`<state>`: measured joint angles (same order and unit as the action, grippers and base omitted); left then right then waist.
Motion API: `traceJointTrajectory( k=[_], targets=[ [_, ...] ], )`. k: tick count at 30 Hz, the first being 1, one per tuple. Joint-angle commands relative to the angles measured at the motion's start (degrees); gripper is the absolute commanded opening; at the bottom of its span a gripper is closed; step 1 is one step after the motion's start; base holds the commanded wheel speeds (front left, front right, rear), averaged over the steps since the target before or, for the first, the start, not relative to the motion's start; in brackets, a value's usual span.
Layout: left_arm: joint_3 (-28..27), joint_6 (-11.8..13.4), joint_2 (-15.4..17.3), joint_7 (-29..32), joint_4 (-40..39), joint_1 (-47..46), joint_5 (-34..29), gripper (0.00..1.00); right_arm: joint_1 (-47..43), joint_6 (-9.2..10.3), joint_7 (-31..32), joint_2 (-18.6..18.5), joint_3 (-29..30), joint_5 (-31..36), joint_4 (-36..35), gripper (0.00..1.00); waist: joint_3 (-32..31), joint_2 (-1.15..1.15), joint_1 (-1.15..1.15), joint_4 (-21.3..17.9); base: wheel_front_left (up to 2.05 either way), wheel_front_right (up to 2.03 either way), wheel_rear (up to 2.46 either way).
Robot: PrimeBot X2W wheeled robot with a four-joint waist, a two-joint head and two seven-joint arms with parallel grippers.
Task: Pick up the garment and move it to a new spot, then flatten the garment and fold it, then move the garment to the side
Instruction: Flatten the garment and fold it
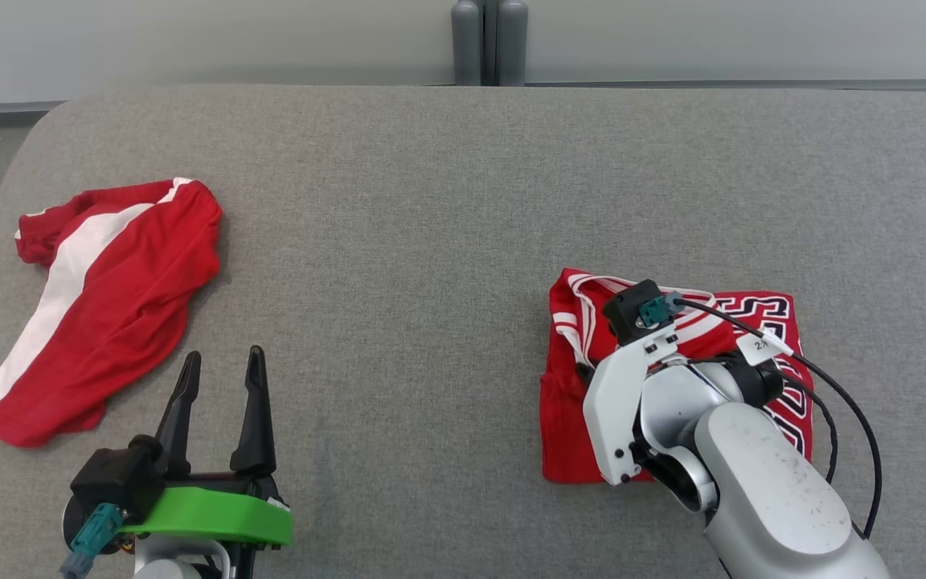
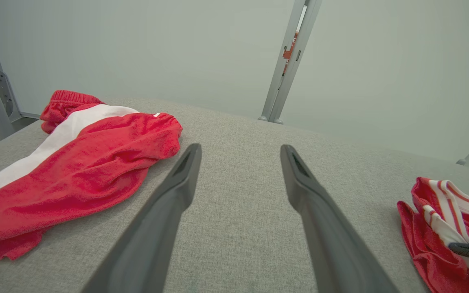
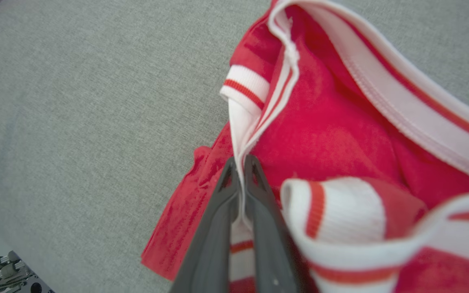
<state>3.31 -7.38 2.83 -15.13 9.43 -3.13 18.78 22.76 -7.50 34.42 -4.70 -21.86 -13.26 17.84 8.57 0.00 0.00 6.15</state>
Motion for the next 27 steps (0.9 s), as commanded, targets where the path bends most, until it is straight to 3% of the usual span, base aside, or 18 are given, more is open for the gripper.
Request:
traceJointTrajectory(
  k=[1, 8, 16, 21, 27],
  targets=[
    [-0.1, -0.1, 0.1, 0.0, 0.0, -1.0, 0.5, 1.0, 0.6, 0.02, -0.9, 0.4, -0.4, -0.6, 0.4, 1.0, 0.0, 0.0, 0.0, 0.2, 0.0, 0.0, 0.0],
    [-0.7, -0.1, 0.1, 0.0, -0.1, -0.1, -0.1, 1.0, 1.7, 0.01, -5.5, 1.1, -2.8, -7.2, -3.4, 1.0, -0.4, 0.0, 0.0, -0.3, 0.0, 0.0, 0.0],
    [-0.4, -0.1, 0.1, 0.0, 0.0, 0.6, -0.3, 1.0, 0.2, 0.01, -12.8, 0.7, 2.0, -11.3, -11.5, 1.0, -1.3, 0.0, 0.0, -1.5, 0.0, 0.0, 0.0],
    [-0.7, -0.1, 0.1, 0.0, -0.1, 1.1, -0.5, 1.0, -2.8, 0.01, -11.2, -1.4, 4.3, -12.3, -13.1, 1.0, -1.7, 0.0, 0.0, -2.2, 0.0, 0.0, 0.0],
    [-0.8, -0.1, 0.1, 0.0, -0.3, 0.8, -0.7, 1.0, -4.0, 0.01, -8.4, -1.2, 3.5, -11.9, -9.9, 1.0, -1.5, 0.0, 0.0, -3.1, 0.0, 0.0, 0.0]
  ],
)
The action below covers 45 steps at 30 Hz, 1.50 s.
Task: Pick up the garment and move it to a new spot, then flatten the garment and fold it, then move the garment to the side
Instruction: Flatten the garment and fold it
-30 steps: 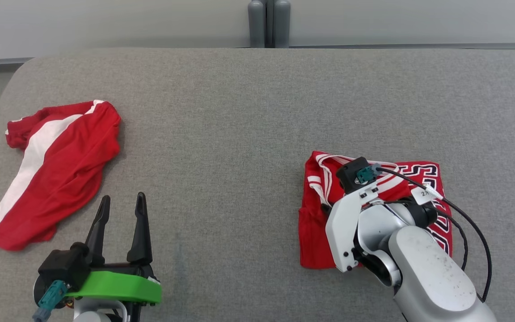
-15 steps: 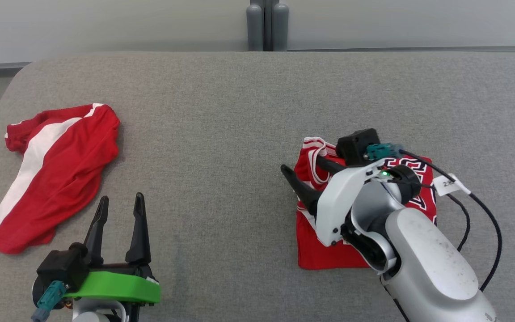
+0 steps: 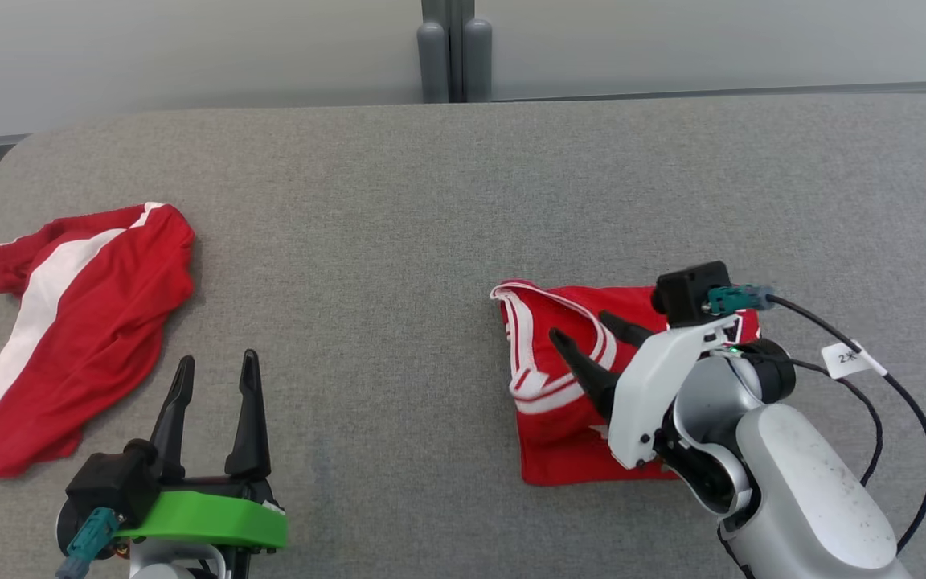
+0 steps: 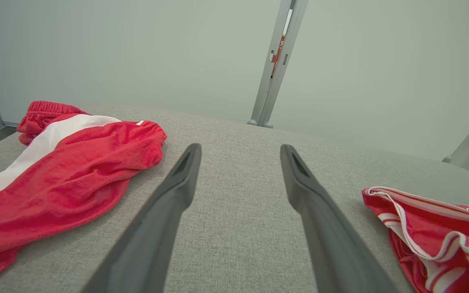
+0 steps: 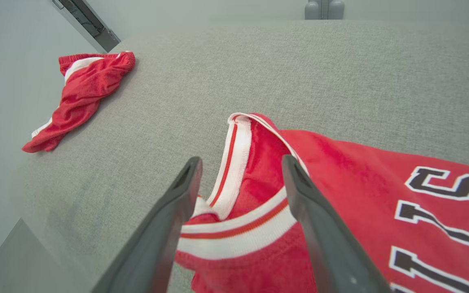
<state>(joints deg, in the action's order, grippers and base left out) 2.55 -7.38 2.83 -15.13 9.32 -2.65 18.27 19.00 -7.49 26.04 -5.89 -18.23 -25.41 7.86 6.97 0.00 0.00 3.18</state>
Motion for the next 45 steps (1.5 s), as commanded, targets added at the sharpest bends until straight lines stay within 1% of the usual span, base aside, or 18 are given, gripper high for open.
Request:
traceJointTrajectory(
  k=[1, 4, 8, 12, 15, 16, 17, 18, 21, 25, 30, 34, 38, 43, 44, 45],
  targets=[
    [0.2, -0.1, 0.1, 0.0, -0.1, 0.2, -0.1, 1.0, 0.1, 0.0, -0.1, 0.0, -0.3, 0.8, 0.7, 1.0, 0.1, 0.0, 0.0, -0.1, 0.0, 0.0, 0.0],
    [0.5, -0.1, 0.1, 0.0, 0.0, -0.3, -0.1, 1.0, 1.4, 0.0, -1.2, 0.9, -1.3, 0.4, 1.3, 1.0, 0.3, 0.0, 0.0, 0.0, 0.0, 0.0, 0.0],
    [0.5, -0.1, 0.1, 0.0, 0.0, -0.3, 0.0, 1.0, 2.2, 0.0, -2.8, 0.7, -1.0, 1.1, 0.5, 1.0, 0.3, 0.0, 0.0, 0.0, 0.0, 0.0, 0.0],
    [0.3, -0.1, 0.1, 0.0, 0.2, -0.3, 0.0, 1.0, 2.0, 0.0, -4.9, 0.4, 2.2, 3.9, 0.8, 1.0, 0.1, 0.0, 0.0, 0.2, 0.0, 0.0, 0.0],
    [0.6, -0.1, 0.1, 0.0, 0.4, -0.6, 0.1, 1.0, 1.1, 0.01, -8.2, -0.4, 5.7, 8.4, 3.0, 1.0, -0.1, 0.0, 0.0, 0.6, 0.0, 0.0, 0.0],
    [0.8, -0.1, 0.1, 0.0, 0.5, -0.7, 0.2, 1.0, 0.8, 0.0, -9.5, -0.7, 6.5, 10.4, 4.3, 0.66, -0.1, 0.0, 0.0, 0.7, 0.0, 0.0, 0.0],
    [0.8, -0.1, 0.1, 0.0, 0.5, -0.7, 0.2, 1.0, 0.7, 0.0, -10.7, -0.7, 7.2, 11.9, 5.6, 0.22, -0.1, 0.0, 0.0, 0.8, 0.0, 0.0, 0.0],
    [0.9, -0.1, 0.1, 0.0, 0.5, -0.8, 0.3, 1.0, 0.6, 0.0, -12.1, -0.7, 7.2, 13.4, 7.2, 0.0, -0.1, 0.0, 0.0, 0.9, 0.0, 0.0, 0.0],
    [1.2, -0.1, 0.1, 0.0, 0.6, -0.9, 0.3, 1.0, 0.7, 0.0, -15.1, -0.2, 5.2, 16.4, 11.8, 0.0, 0.0, 0.0, 0.0, 1.2, 0.0, 0.0, 0.0],
    [1.3, -0.1, 0.1, 0.0, 0.6, -1.2, 0.3, 1.0, 1.2, 0.02, -16.7, 0.7, -0.6, 17.7, 17.7, 0.0, 0.1, 0.0, 0.0, 1.6, 0.0, 0.0, 0.0],
    [1.1, -0.1, 0.1, 0.0, 0.5, -1.0, 0.5, 1.0, -0.1, 0.02, -17.7, 1.8, -9.0, 16.2, 23.2, 0.0, 0.1, 0.0, 0.0, 1.9, 0.0, 0.0, 0.0],
    [1.0, -0.1, 0.1, 0.0, 0.6, -0.9, 0.7, 1.0, -1.0, -0.02, -18.8, 2.3, -13.7, 14.2, 26.5, 0.0, 0.0, 0.0, 0.0, 2.0, 0.0, 0.0, 0.0],
    [0.5, -0.1, 0.1, 0.0, 0.3, -0.5, 0.5, 1.0, -0.9, -0.09, -22.3, 2.8, -15.4, 10.3, 26.0, 0.0, 0.0, 0.0, 0.0, 1.5, 0.0, 0.0, 0.0],
    [-0.1, -0.1, 0.1, 0.0, 0.2, 0.1, -0.3, 1.0, -0.9, 0.0, -26.8, 2.8, -15.3, 2.9, 19.8, 0.0, -0.5, 0.0, 0.0, 0.2, 0.0, 0.0, 0.0],
    [-0.2, -0.1, 0.1, 0.0, 0.2, 0.3, -0.5, 1.0, -1.3, 0.0, -27.7, 2.8, -14.8, 1.7, 18.1, 0.31, -0.6, 0.0, 0.0, -0.1, 0.0, 0.0, 0.0],
    [-0.4, -0.1, 0.1, 0.0, 0.3, 0.3, -0.7, 1.0, -1.4, 0.0, -28.8, 2.8, -14.3, 1.1, 16.5, 0.49, -0.8, 0.0, 0.0, -0.4, 0.0, 0.0, 0.0]
  ],
)
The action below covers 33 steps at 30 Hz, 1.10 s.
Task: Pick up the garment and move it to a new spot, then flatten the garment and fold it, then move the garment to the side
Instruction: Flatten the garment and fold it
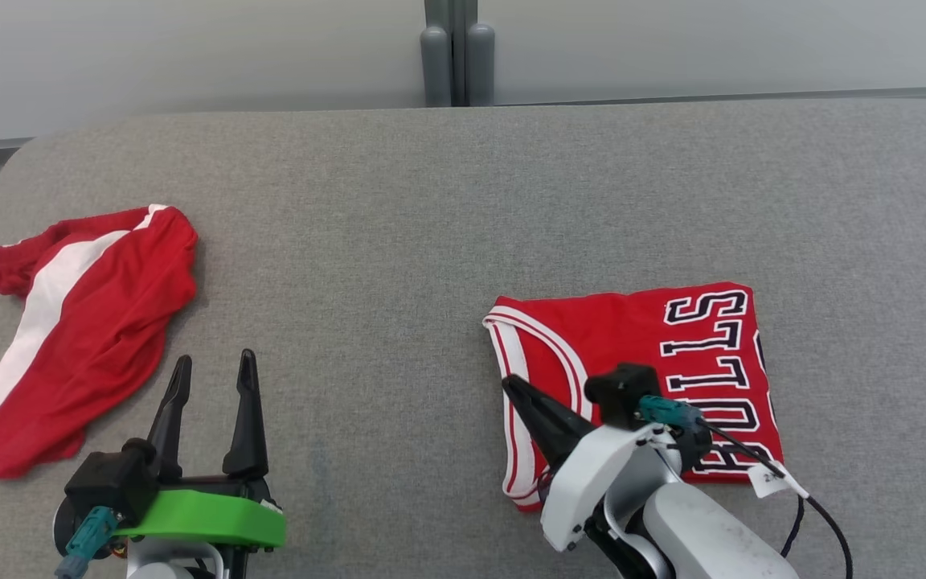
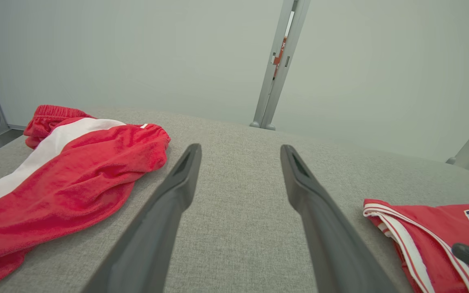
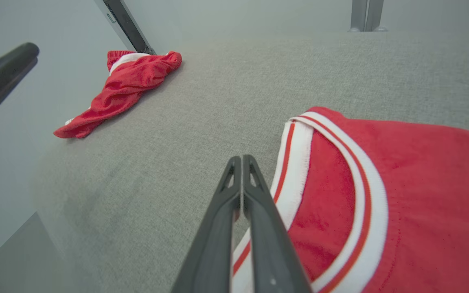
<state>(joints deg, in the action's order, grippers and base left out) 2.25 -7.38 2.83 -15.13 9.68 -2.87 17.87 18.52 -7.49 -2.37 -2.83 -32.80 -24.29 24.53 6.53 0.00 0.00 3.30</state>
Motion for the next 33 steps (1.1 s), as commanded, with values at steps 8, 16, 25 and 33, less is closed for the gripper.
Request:
traceJointTrajectory(
  k=[8, 16, 25, 33],
  targets=[
    [-1.1, -0.1, 0.1, 0.0, 0.6, 1.5, -1.2, 1.0, -6.2, 0.0, -8.5, -1.2, 13.1, 1.2, -9.8, 1.0, -1.9, 0.0, 0.0, -2.4, 0.0, 0.0, 0.0],
    [-2.1, -0.1, 0.1, 0.0, 1.6, 3.0, -2.7, 1.0, -11.5, 0.0, -10.4, -4.2, 24.4, 6.5, -10.4, 1.0, -4.4, 0.0, 0.0, -3.0, 0.0, 0.0, 0.0],
    [-2.6, -0.1, 0.1, 0.0, 2.5, 5.3, -3.9, 1.0, -13.8, 0.0, -12.0, -5.9, 28.9, 7.0, -7.0, 1.0, -6.8, 0.0, 0.0, -2.8, 0.0, 0.0, 0.0],
    [-2.0, -0.1, 0.1, 0.0, 3.4, 6.2, -4.7, 1.0, -15.2, 0.0, -12.6, -6.0, 29.6, 7.1, -5.0, 1.0, -8.0, 0.0, 0.0, -2.0, 0.0, 0.0, 0.0]
  ],
)
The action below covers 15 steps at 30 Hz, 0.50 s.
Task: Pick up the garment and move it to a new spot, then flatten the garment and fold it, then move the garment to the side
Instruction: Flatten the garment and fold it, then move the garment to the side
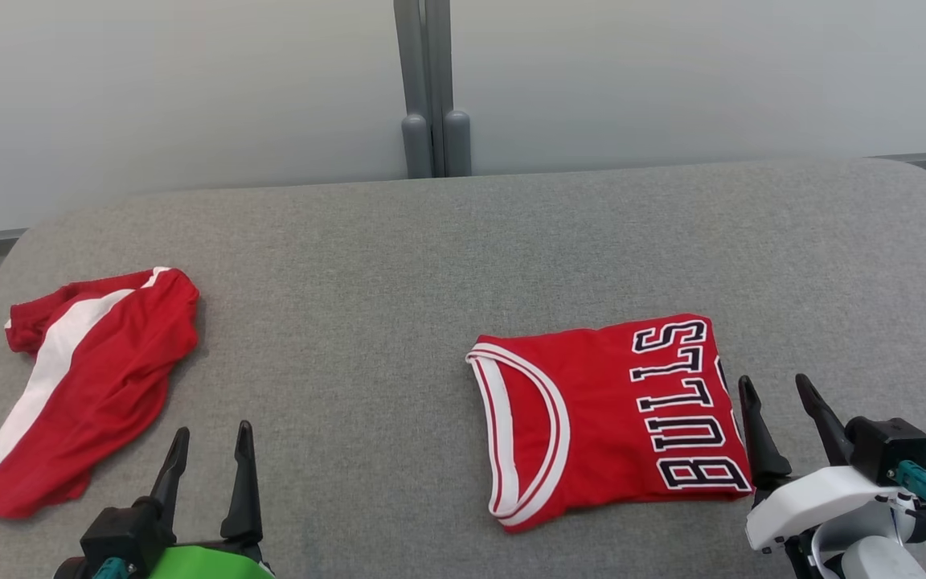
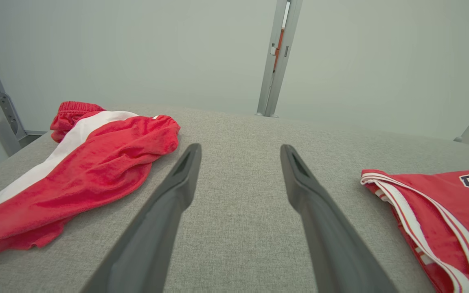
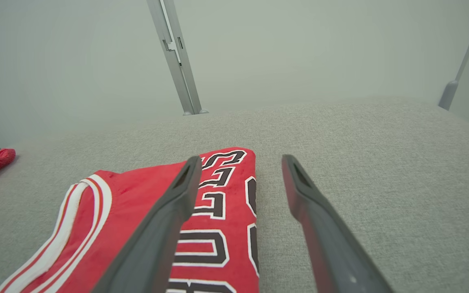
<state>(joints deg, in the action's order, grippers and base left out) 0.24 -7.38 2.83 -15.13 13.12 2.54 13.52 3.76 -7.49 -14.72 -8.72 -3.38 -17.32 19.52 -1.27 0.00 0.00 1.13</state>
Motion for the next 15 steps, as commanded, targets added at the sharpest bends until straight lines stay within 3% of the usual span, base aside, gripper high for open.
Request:
traceJointTrajectory(
  k=[1, 15],
  targets=[
    [0.0, -0.1, 0.1, 0.0, 0.1, 0.8, -0.4, 1.0, -0.6, 0.0, -0.3, 0.0, 0.2, 0.2, 0.1, 1.0, -0.2, 0.0, 0.0, 0.3, 0.0, 0.0, 0.0],
    [-0.5, -0.1, 0.1, 0.0, -0.1, 1.2, -0.4, 1.0, -0.2, 0.0, -0.6, 0.2, -0.2, 0.6, 0.0, 1.0, -0.1, 0.0, 0.0, 0.2, 0.0, 0.0, 0.0]
  ],
)
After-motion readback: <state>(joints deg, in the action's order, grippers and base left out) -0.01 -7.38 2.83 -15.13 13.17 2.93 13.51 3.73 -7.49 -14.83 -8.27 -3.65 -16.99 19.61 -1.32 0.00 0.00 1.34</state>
